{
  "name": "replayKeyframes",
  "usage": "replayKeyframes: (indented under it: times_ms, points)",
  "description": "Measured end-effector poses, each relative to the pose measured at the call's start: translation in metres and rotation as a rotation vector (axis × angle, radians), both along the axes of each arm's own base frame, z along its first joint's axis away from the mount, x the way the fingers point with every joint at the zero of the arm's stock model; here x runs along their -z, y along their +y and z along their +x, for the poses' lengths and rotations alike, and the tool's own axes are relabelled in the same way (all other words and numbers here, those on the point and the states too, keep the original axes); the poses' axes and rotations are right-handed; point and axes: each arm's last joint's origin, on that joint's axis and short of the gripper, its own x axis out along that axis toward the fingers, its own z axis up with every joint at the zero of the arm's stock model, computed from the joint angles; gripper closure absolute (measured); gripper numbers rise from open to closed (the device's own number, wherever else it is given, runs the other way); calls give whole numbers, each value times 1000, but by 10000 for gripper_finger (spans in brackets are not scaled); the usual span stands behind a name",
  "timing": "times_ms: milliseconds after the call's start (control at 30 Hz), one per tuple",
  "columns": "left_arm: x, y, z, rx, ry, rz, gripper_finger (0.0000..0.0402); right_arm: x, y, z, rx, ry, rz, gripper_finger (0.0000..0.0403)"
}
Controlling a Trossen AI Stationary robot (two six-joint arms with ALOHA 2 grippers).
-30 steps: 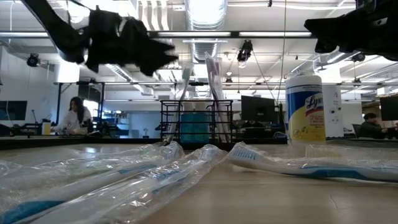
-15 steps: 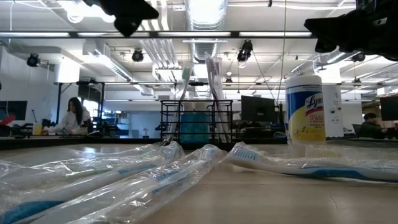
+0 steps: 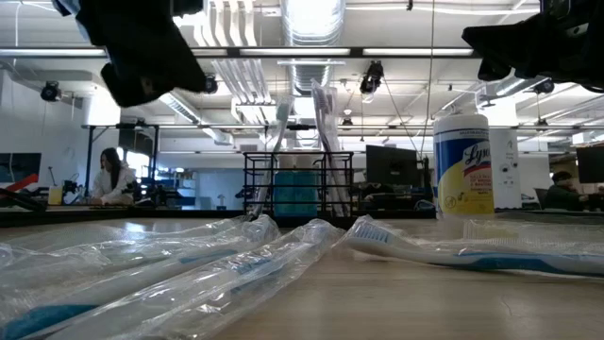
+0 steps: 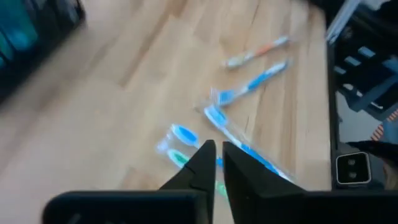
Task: Pick & Place toothbrushing station
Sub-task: Put the green toothbrush in the wire organizer
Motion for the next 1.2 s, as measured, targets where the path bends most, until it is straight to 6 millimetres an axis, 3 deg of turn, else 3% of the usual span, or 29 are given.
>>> replayKeyframes:
  times_ms: [200,567,800,967,1200]
  points:
    - [18,-22,33,-118,167,-91,310,0,0,0,-2,4,6,394]
    - [17,-48,96,-170,561,14,200,3,2,1,-69,39,52,394]
    - [36,-51,107,-200,723,79,186,3,2,1,-73,42,66,394]
    - [41,-47,110,-203,720,56,193,4,2,1,-74,45,71,394]
    - [69,-39,113,-185,687,-38,200,5,2,1,-78,59,91,394]
